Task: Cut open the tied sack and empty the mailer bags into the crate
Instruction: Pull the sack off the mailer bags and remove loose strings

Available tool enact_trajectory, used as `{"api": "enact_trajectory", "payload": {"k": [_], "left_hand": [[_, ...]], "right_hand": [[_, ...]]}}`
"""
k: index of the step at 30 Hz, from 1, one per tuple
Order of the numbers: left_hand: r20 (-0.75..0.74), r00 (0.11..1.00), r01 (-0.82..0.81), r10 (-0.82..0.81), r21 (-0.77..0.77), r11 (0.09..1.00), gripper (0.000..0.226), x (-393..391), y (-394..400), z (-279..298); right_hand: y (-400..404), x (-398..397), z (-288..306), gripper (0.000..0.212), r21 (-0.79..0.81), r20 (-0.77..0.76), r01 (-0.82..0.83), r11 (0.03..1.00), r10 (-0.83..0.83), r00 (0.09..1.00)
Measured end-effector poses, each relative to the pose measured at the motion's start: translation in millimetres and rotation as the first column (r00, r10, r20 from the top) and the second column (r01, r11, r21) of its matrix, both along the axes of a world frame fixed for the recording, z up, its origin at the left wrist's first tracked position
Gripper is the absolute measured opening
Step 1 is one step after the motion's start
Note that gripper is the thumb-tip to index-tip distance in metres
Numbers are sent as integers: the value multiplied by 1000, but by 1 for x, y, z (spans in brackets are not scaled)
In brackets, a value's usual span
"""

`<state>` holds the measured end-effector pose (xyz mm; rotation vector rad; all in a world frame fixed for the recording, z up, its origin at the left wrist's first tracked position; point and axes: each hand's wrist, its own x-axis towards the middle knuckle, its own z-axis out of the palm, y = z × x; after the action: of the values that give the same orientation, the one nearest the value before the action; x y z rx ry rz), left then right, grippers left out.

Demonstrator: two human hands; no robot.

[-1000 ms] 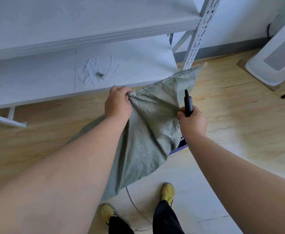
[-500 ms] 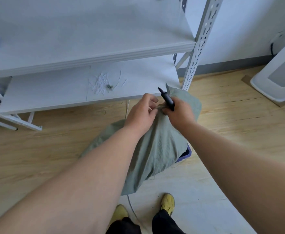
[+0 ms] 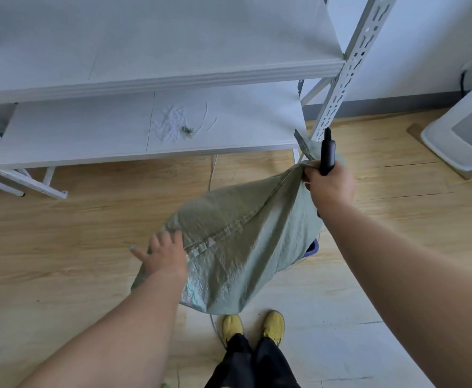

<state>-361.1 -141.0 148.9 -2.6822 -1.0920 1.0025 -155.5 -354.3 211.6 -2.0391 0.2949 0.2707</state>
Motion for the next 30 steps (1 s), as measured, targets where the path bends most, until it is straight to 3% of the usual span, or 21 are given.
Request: {"api": "enact_trajectory", "payload": {"k": [2, 6, 10, 14, 19, 23, 24, 25, 28, 30], "left_hand": [[15, 998, -56, 56, -8, 998, 88, 0, 4, -3], [184, 981, -61, 64, -24, 998, 43, 7, 11, -4], [252, 960, -93, 122, -125, 988, 36, 19, 15, 7], [400, 874, -188, 277, -247, 950, 27, 46, 29, 36], [659, 641, -166, 393, -380, 910, 21, 100, 37, 99], [852, 288, 5, 437, -457, 889, 24, 126, 27, 155], [865, 243, 55, 438, -463, 885, 23, 126, 23, 164], [867, 262, 90, 423, -458, 884, 22, 126, 21, 168], [814, 465, 87, 349, -434, 897, 21, 116, 18, 164], [821, 431, 93, 375, -454, 886, 21, 113, 20, 167]], "right_hand": [[3, -1, -3, 10, -16, 11, 26, 1000, -26, 1000], [12, -5, -8, 12, 8, 10, 30, 1000, -30, 999], [22, -12, -12, 8, 22, -6, -25, 999, 25, 1000], [24, -12, -3, 12, 6, -11, -40, 999, 40, 999], [23, 3, 43, 11, -70, 99, 8, 997, -1, 995], [24, 21, 98, 7, -16, 317, 63, 998, -54, 947], [24, 23, 108, 6, -6, 356, 62, 998, -56, 933], [23, 23, 114, 7, -15, 372, 39, 999, -31, 928], [22, 11, 119, 11, -200, 329, -99, 975, 162, 930], [22, 8, 120, 12, -233, 331, -129, 964, 203, 922]]}}
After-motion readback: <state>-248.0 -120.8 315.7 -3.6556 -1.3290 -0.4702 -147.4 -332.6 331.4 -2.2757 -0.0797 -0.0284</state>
